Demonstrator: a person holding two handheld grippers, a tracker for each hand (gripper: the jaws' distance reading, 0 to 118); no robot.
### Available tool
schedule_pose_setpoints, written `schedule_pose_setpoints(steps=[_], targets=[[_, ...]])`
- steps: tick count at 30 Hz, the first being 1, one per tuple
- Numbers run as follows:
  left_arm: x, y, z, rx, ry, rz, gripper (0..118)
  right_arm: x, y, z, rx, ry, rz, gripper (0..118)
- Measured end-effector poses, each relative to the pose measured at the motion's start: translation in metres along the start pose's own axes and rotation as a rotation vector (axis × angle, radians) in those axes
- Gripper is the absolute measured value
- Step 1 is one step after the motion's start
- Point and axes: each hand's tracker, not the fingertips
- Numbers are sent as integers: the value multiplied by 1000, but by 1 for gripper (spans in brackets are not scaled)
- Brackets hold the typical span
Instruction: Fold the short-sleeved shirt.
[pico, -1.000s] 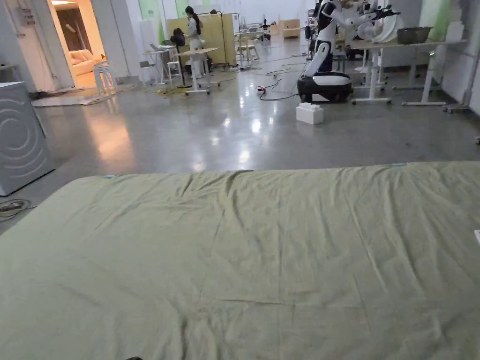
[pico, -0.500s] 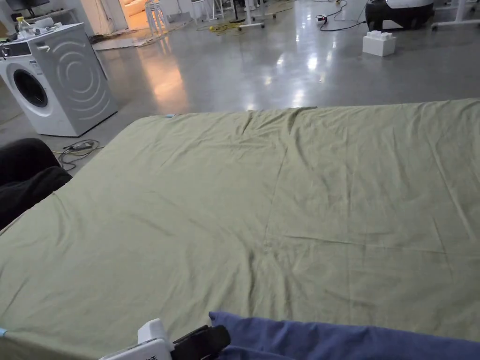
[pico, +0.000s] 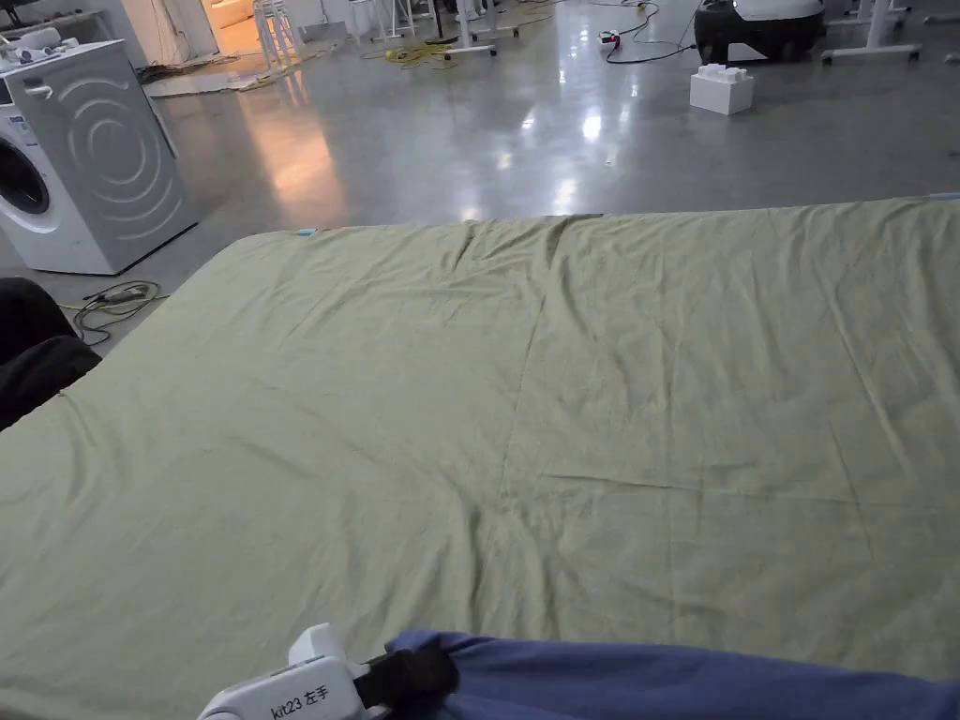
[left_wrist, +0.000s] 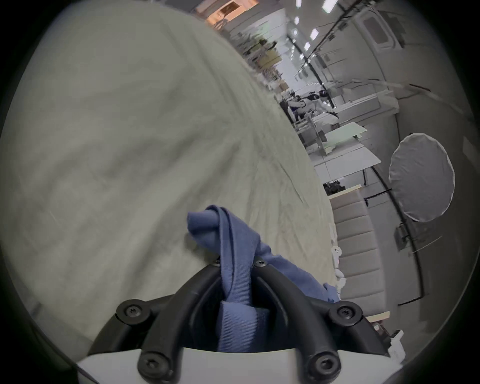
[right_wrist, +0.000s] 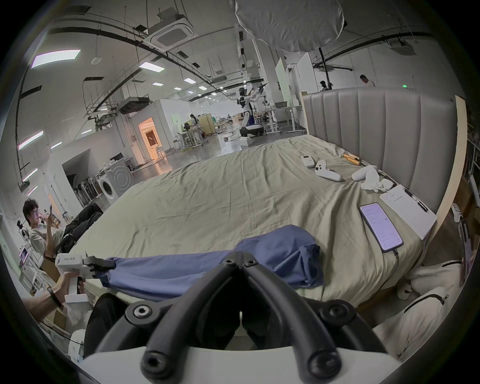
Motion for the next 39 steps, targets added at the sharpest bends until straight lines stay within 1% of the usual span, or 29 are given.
schedule_pose_setpoints(steps=[1, 2, 3, 5, 6, 9, 11, 12, 13, 14, 17, 19, 22, 23, 25, 27, 28, 29, 30, 32, 33, 34, 36, 38, 39], targets=[[-2, 9, 6, 6, -18, 6, 11, 2, -1, 0, -3, -1, -3, 0], [-22, 11, -6, 22, -18, 21, 11, 4, -1, 0, -8, 0, -6, 0], [-27, 19, -3, 25, -17, 17, 11, 4, -1, 0, -13, 0, -5, 0], [-29, 44, 16, 92, 13, -50, 11, 6, -1, 2, -11, -5, 5, 0], [-3, 32, 36, 112, 37, -80, 11, 7, -2, 3, -10, -5, 7, 0], [1, 63, 78, 188, 127, -94, 11, 12, -5, 3, -9, 4, -9, 0], [-5, 80, 92, 199, 207, -182, 11, 14, -8, 1, -13, 9, -25, 0], [6, 82, 97, 176, 257, -271, 11, 11, -9, -3, -21, -6, -23, 0], [20, 80, 99, 161, 272, -354, 11, 8, -10, -6, -27, -17, -19, 0], [32, 72, 99, 149, 275, -406, 11, 5, -11, -9, -25, -12, -20, 0], [77, 39, 82, 133, 139, -420, 11, -5, -12, -17, -17, 74, -76, 0], [105, 7, 51, 108, 100, -416, 11, -15, -9, -16, -10, 99, -41, 0], [138, -40, -9, 5, 57, -408, 11, -27, -8, -7, 5, 91, 39, 0], [144, -55, -30, -23, 61, -409, 11, -28, -9, -3, 2, 93, 43, 0], [155, -84, -72, -125, 101, -488, 11, -26, -16, 5, -3, 97, 63, 0], [163, -110, -101, -179, 126, -530, 12, -23, -23, 13, -15, 74, 81, 0], [165, -117, -111, -186, 168, -544, 14, -21, -26, 16, -23, 58, 85, 0], [166, -122, -118, -166, 204, -564, 27, -20, -28, 18, -33, 45, 81, 0], [169, -128, -119, -155, 213, -580, 43, -16, -32, 19, -45, 36, 72, 0], [171, -124, -114, -182, 116, -578, 80, -7, -37, 19, -66, 18, 35, 0], [176, -118, -103, -180, 70, -561, 89, -3, -40, 18, -77, 16, 15, 0], [180, -115, -88, -159, 34, -555, 95, 1, -42, 18, -81, 17, 2, 0], [182, -102, -63, -61, -31, -555, 96, 4, -45, 17, -86, 19, -13, 0], [179, -84, -33, 75, -29, -523, 95, 8, -48, 15, -99, 22, -19, 0], [172, -77, -26, 99, 29, -468, 91, 7, -49, 15, -103, 21, -17, 0]])
